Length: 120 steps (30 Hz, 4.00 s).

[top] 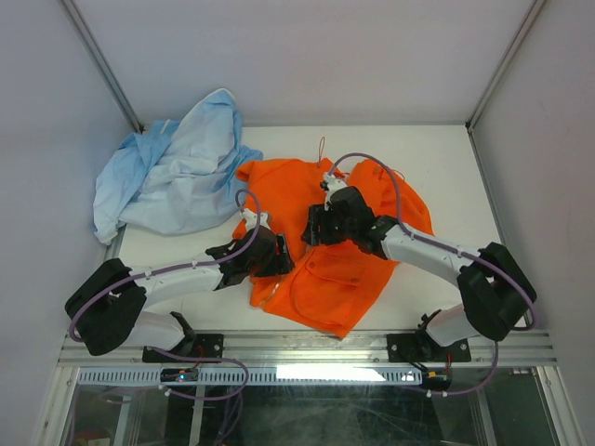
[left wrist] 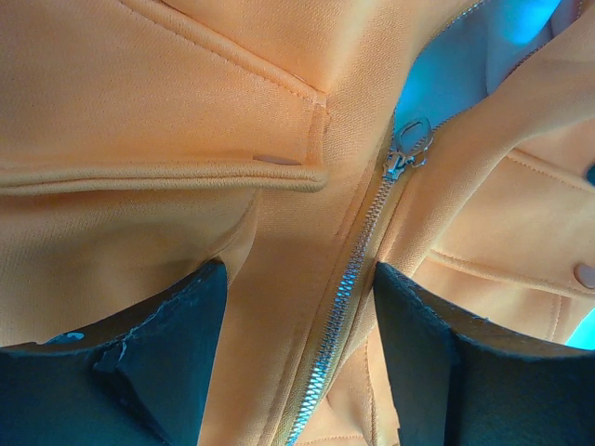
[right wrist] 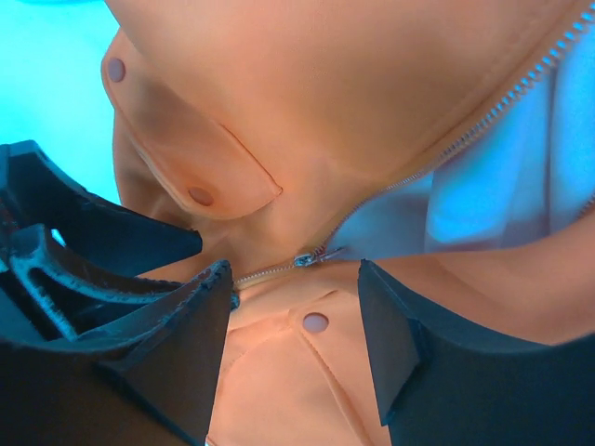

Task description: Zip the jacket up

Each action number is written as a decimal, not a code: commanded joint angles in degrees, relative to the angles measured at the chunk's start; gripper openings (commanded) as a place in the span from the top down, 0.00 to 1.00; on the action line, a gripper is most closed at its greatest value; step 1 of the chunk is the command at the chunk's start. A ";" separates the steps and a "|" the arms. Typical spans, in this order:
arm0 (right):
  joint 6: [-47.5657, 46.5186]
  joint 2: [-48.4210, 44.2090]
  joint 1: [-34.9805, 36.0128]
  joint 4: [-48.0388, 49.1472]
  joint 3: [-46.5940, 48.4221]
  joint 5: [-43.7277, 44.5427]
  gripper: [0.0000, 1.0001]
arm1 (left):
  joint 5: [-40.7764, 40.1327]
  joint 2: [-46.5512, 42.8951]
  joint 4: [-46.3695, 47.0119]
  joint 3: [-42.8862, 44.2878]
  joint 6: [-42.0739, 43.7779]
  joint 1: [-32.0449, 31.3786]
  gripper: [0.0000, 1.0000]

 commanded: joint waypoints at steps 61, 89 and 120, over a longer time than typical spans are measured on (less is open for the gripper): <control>3.58 2.60 -7.79 30.38 -4.04 -35.65 0.42 | 9.51 -20.44 35.91 -13.46 28.56 3.10 1.00; 15.73 4.67 -6.55 58.33 -18.27 -37.51 0.71 | 9.78 -18.23 34.62 -11.24 18.23 3.07 1.00; 23.03 10.90 -4.33 76.09 -22.13 -28.39 0.91 | 11.79 -18.91 35.44 -12.47 16.70 3.04 1.00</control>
